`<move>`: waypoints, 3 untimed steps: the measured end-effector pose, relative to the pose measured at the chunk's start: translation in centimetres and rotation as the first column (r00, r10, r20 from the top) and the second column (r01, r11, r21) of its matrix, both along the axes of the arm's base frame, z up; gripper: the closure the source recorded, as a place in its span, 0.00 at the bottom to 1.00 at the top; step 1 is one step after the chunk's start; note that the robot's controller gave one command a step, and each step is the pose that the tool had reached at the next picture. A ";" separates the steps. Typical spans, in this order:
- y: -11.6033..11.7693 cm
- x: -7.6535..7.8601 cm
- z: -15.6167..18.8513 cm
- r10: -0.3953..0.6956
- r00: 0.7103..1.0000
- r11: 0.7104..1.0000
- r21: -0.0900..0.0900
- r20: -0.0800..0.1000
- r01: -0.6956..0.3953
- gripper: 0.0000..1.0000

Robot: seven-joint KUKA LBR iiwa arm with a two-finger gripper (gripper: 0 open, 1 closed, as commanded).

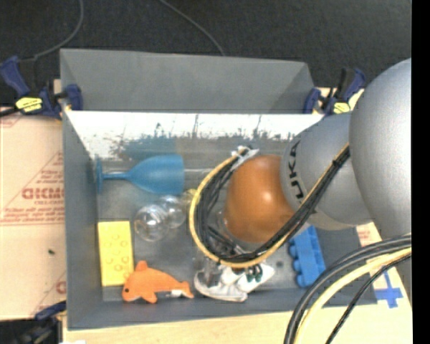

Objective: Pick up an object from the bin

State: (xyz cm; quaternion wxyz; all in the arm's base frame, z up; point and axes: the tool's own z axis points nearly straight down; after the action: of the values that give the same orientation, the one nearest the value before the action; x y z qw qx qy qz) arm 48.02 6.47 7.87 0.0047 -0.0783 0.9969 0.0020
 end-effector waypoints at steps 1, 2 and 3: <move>0.0 0.0 0.0 0.000 1.000 1.000 0.000 0.000 0.000 1.00; 0.0 0.0 0.0 -0.001 1.000 1.000 0.000 0.000 0.001 1.00; 0.0 0.0 0.0 -0.001 1.000 1.000 0.000 0.000 0.001 1.00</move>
Offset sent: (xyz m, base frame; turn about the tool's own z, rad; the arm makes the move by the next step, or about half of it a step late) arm 0.0000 0.0000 0.0000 0.0000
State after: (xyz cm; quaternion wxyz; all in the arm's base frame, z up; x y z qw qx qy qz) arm 48.02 6.47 7.86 0.0047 -0.0778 0.9970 0.0020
